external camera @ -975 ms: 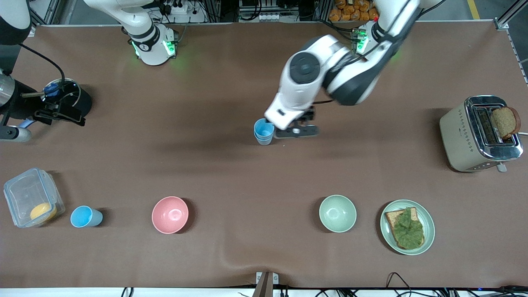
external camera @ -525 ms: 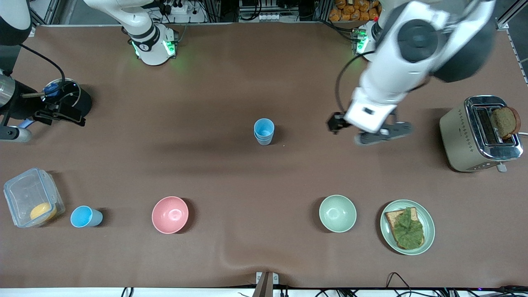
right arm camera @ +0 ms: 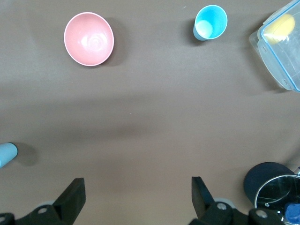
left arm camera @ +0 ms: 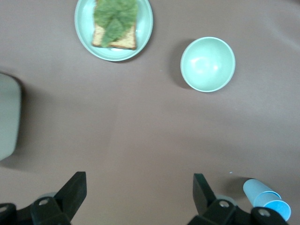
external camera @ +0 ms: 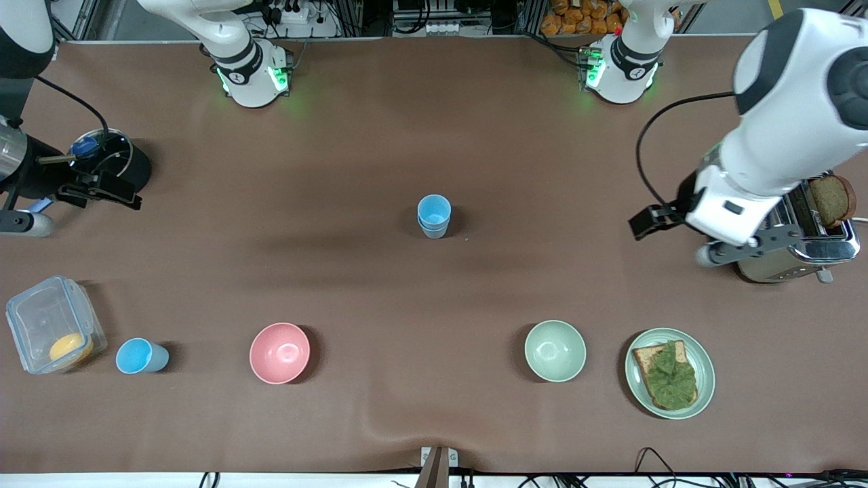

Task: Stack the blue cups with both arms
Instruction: 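Open the left gripper and raise it away from the stacked cups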

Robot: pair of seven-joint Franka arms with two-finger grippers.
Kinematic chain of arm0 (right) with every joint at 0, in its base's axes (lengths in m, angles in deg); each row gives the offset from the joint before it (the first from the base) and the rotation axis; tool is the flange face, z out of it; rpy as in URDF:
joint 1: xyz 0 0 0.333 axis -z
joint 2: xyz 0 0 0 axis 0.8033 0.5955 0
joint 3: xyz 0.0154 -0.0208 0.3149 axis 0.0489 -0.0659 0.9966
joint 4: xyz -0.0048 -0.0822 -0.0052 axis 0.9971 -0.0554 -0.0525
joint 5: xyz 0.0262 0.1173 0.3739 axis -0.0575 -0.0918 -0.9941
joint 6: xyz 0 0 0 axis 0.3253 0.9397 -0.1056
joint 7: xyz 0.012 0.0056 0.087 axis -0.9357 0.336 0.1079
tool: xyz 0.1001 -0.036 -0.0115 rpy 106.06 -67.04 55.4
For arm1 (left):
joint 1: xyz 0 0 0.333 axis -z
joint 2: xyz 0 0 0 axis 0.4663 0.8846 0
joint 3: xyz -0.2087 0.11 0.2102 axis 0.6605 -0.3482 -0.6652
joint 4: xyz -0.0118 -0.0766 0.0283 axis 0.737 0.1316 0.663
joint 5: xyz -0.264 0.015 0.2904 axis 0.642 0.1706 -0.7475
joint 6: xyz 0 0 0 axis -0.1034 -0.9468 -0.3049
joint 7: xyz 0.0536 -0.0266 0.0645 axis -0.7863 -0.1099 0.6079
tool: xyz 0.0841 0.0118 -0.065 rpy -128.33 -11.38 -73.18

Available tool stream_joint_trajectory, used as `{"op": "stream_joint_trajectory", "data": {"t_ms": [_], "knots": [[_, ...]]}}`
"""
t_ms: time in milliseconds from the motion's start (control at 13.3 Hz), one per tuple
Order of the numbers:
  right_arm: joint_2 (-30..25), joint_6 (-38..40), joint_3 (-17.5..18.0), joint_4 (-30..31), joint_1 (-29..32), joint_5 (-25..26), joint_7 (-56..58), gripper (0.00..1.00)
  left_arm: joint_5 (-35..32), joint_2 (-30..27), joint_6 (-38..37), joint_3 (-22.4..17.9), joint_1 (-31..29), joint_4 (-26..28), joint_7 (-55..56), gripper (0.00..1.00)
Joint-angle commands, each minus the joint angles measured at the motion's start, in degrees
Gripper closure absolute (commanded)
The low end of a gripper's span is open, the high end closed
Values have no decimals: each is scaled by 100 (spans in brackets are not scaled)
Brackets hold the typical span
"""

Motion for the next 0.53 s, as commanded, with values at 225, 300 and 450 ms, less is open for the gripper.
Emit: {"op": "stream_joint_trajectory", "data": {"t_ms": [225,300,450], "knots": [[9,-47,-16,-8,120,143,561,0,98,-201,-404,38,-602,-156,-1175,0],[9,-47,-16,-17,111,143,561,0,72,-411,-412,-154,-489,-138,-1587,0],[-8,-39,-16,-9,50,125,464,0,71,-580,-412,-864,11,-77,-2239,0]]}}
